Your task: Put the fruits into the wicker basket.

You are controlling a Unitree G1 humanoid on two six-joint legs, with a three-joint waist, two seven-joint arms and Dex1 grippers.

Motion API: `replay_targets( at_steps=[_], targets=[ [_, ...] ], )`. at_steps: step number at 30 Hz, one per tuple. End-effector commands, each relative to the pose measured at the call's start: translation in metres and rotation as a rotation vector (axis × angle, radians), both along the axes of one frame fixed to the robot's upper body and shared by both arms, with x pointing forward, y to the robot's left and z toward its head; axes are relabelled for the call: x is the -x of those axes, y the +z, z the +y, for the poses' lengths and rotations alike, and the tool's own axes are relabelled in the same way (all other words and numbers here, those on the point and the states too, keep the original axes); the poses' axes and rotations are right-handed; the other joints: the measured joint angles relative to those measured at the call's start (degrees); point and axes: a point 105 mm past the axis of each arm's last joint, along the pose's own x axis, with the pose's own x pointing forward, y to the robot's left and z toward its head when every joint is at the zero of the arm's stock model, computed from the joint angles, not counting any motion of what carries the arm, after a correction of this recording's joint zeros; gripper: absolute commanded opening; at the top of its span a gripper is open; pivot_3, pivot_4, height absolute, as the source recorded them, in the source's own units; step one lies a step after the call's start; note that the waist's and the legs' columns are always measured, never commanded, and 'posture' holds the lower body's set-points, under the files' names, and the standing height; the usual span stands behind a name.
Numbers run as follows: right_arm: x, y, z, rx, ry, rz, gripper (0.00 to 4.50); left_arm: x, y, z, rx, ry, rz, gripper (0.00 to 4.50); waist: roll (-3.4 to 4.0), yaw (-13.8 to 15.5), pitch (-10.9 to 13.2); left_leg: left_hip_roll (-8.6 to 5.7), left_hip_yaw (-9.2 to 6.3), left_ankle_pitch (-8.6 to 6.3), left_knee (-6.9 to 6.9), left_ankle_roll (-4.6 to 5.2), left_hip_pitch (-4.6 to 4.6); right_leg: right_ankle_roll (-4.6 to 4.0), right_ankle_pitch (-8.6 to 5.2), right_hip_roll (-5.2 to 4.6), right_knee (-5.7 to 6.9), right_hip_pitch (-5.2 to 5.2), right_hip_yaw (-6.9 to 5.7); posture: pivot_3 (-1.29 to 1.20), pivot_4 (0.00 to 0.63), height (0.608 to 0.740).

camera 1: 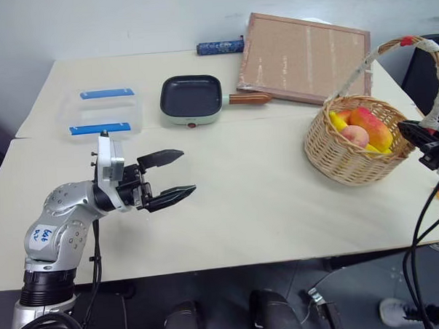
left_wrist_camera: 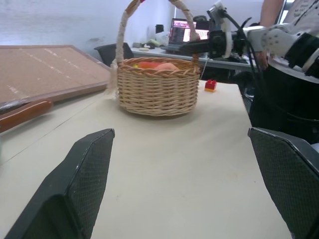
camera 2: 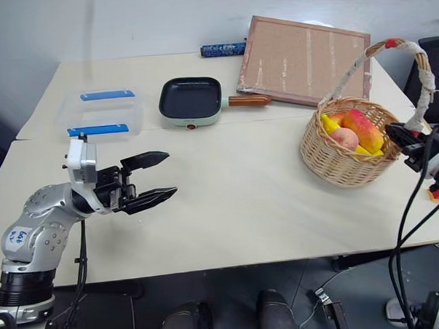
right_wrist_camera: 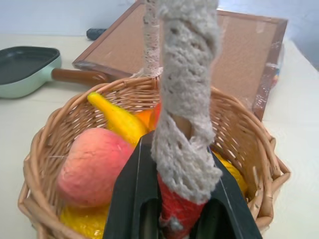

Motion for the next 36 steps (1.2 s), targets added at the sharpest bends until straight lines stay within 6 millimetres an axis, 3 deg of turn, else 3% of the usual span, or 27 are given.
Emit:
replay_targets(
  at_steps=[1,7,13,14,20,26,27,29,30,31,36],
  targets=[
    [-0.004,-0.001,-0.010,0.043,-0.032,0.031,0.19,0.002,0.004,0.003,-0.014,0.007,-0.038,4.50,0.00,-0.04,0.00,0.00,0.00,0.00,0.00,0.00,0.00,0.01,0.00,0.00,0.02,0.00,0.00,0.00,0.150,0.740],
    [0.007,0.010,0.005,0.072,0.058,-0.046,2.09,0.006,-0.007,0.019,-0.049,0.070,-0.001,4.50,0.00,0.09,0.00,0.01,-0.06,0.00,-0.01,-0.01,0.01,0.02,0.01,-0.02,0.02,0.02,-0.01,0.00,0.150,0.740],
    [0.052,0.026,-0.004,0.119,0.134,-0.112,4.27,-0.001,-0.037,0.052,-0.145,0.201,0.066,4.50,0.01,0.92,0.00,-0.01,-0.14,0.00,-0.03,0.00,-0.01,0.04,0.02,-0.02,-0.01,0.03,-0.05,0.00,0.150,0.740],
    [0.060,0.026,-0.004,0.141,0.148,-0.106,4.46,-0.002,-0.041,0.058,-0.161,0.231,0.071,4.50,0.01,1.02,0.00,-0.01,-0.12,0.00,-0.02,0.01,-0.02,0.04,0.02,-0.02,-0.06,0.03,-0.05,0.00,0.150,0.740],
    [0.094,-0.008,0.010,0.466,0.284,-0.044,4.46,0.011,-0.060,0.077,-0.245,0.295,0.086,4.50,0.00,1.36,0.00,0.02,-0.14,-0.06,-0.04,0.06,-0.01,0.03,0.02,-0.03,-0.22,0.09,-0.03,0.00,0.150,0.740],
    [0.114,-0.068,0.076,0.528,0.717,-0.013,4.46,0.026,-0.081,0.077,-0.316,0.377,0.031,4.50,-0.02,0.84,0.00,0.07,-0.32,-0.09,-0.11,0.03,0.12,0.03,0.02,-0.02,-0.19,0.13,-0.03,0.00,0.150,0.740],
    [0.111,-0.078,0.087,0.520,0.758,-0.025,4.46,0.029,-0.083,0.077,-0.314,0.402,0.023,4.50,-0.02,0.85,-0.01,0.07,-0.38,-0.09,-0.08,0.04,0.11,0.03,0.02,-0.04,-0.18,0.13,-0.03,0.00,0.150,0.740],
    [0.087,-0.096,0.118,0.463,0.796,-0.106,4.46,0.038,-0.083,0.078,-0.301,0.475,0.007,4.50,0.06,1.13,0.00,0.04,-0.42,-0.10,-0.04,0.05,0.11,0.03,0.02,-0.09,-0.13,0.11,-0.01,0.00,0.150,0.740],
    [0.077,-0.099,0.129,0.439,0.799,-0.131,4.46,0.041,-0.082,0.078,-0.297,0.500,0.002,4.50,-0.26,0.70,-0.16,-0.03,-0.46,-0.10,-0.04,0.07,0.11,0.03,0.02,-0.16,-0.10,0.10,0.00,0.00,0.150,0.740],
    [0.072,-0.101,0.135,0.428,0.800,-0.147,4.46,0.043,-0.082,0.078,-0.294,0.516,-0.001,4.50,-0.61,-0.30,-0.23,0.12,-0.42,-0.12,-0.09,0.02,0.26,-0.02,0.05,-0.08,-0.14,0.18,-0.05,0.00,0.150,0.740],
    [0.049,-0.101,0.150,0.388,0.728,-0.219,4.46,0.046,-0.089,0.075,-0.265,0.609,-0.019,4.50,0.11,0.68,-0.03,0.17,-0.37,-0.25,-0.13,-0.11,0.57,-0.14,0.05,-0.13,0.09,0.27,-0.14,0.00,0.150,0.740]
  ],
)
